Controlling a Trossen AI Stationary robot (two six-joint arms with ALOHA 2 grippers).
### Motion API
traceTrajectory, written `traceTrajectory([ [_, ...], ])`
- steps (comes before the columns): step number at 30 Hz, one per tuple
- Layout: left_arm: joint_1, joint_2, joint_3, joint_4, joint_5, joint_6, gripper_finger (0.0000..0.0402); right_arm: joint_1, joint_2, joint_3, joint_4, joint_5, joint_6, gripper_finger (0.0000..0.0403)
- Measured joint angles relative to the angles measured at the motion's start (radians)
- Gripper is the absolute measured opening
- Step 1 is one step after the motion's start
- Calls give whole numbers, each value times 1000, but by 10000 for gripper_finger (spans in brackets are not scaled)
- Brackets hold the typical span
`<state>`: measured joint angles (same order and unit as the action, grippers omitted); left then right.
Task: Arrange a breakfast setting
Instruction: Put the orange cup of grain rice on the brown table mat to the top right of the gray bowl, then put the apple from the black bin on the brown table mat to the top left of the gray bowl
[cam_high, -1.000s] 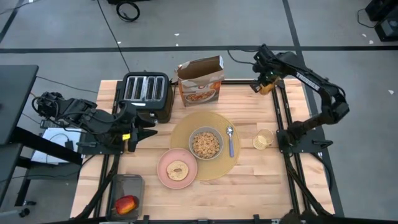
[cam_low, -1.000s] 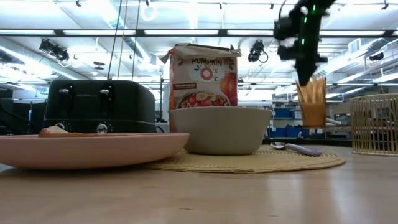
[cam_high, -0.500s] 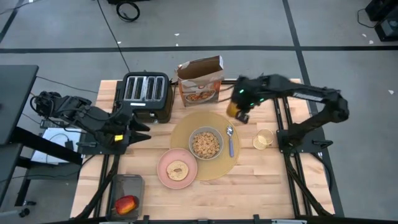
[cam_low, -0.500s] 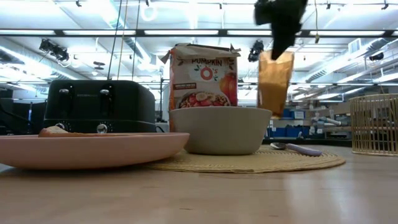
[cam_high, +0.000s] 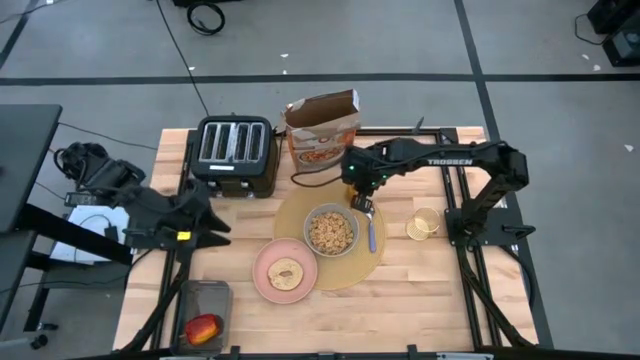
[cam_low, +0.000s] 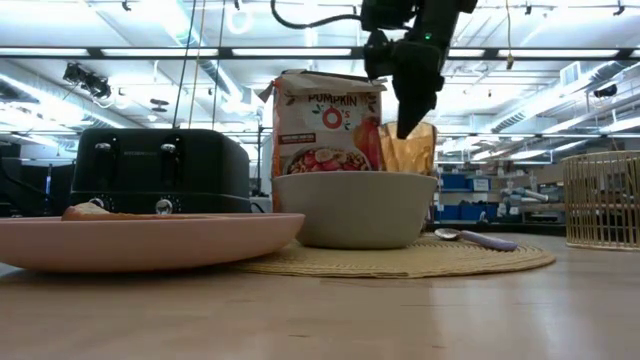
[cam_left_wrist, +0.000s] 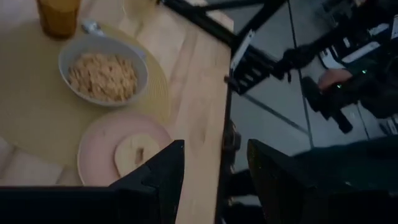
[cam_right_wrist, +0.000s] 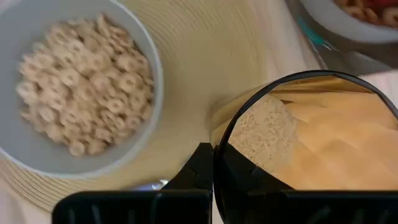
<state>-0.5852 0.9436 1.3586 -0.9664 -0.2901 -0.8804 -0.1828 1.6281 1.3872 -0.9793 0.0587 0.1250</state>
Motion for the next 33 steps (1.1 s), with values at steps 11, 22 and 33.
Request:
traceTrajectory([
  [11,-209,24,0,-49,222,-371,180,31,9,0,-8,37,11,49],
  [22,-460,116,1,-86,266,-757,193,35,3,68,-36,50,59,90],
  [33,-542,222,1,-274,254,-908,286,44,2,222,-70,106,39,183],
])
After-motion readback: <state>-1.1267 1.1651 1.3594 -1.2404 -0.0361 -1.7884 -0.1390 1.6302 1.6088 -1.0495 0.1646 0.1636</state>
